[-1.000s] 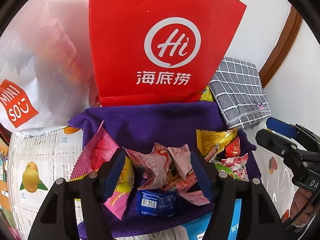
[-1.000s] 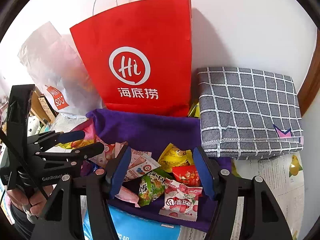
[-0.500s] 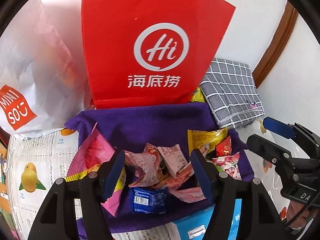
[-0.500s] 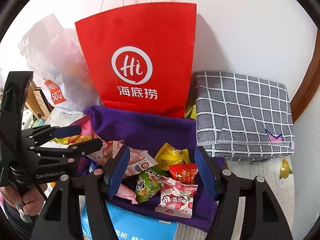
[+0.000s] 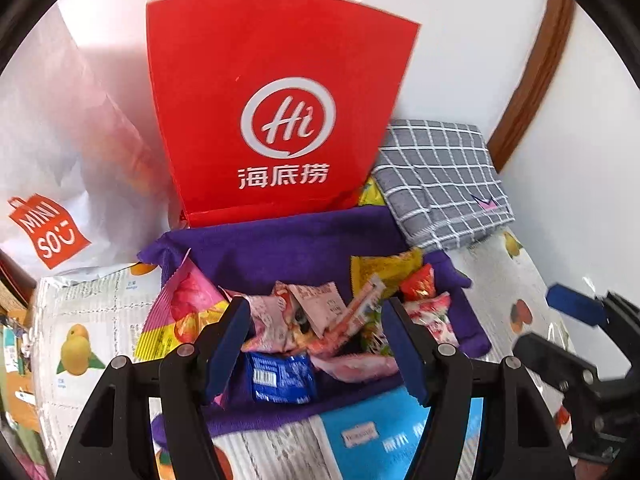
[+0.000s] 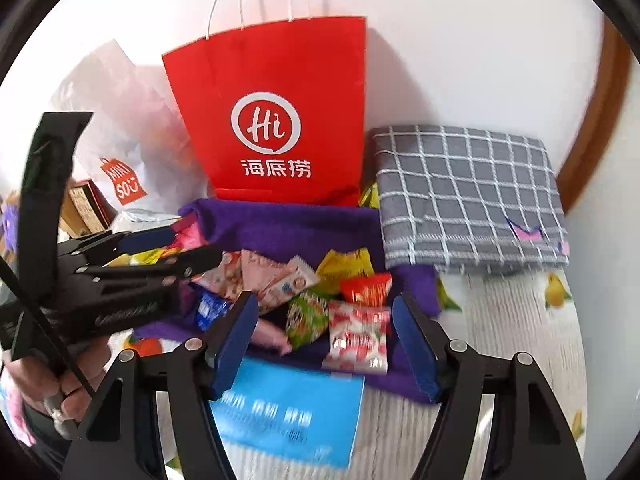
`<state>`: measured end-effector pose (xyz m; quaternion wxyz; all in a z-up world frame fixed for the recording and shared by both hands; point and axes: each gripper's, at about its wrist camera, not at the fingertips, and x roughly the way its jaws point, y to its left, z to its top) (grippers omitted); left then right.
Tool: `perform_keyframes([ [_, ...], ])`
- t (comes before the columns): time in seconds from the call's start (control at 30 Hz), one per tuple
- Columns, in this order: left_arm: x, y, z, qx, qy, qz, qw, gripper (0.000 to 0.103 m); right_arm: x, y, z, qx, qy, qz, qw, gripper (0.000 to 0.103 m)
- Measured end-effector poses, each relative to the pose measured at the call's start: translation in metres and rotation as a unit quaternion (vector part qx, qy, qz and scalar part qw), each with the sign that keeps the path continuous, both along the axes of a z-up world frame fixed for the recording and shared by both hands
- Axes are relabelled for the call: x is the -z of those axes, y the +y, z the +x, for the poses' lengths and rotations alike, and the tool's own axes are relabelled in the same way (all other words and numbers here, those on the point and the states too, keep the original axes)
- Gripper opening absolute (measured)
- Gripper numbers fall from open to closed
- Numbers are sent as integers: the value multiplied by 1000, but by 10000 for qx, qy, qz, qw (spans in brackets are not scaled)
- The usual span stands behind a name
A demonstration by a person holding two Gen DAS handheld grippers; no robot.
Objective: Organize snacks
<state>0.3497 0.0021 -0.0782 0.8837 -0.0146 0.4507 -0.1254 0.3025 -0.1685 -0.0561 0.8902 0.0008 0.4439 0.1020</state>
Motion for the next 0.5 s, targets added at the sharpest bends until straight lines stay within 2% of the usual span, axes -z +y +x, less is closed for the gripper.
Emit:
perform_keyframes([
  [0.13,-21,-6,-29,44,-228,83,9997,67,-12,-6,-36,93,13,-183,9998,71],
  [0.23,-27,-5,-56,77,-216,-71,9997,71,-24,-14,-69,223,-204,-287,9991,80],
  [0.37,-34,-5,-94,112,-261,-39,9996,75,-35,-26,-113,485,-426,-119,9978,92],
  [0.5,-40,-3,-134,76,-384,11,9992,79,-36,-32,-147,540,-379,76,9978,92],
])
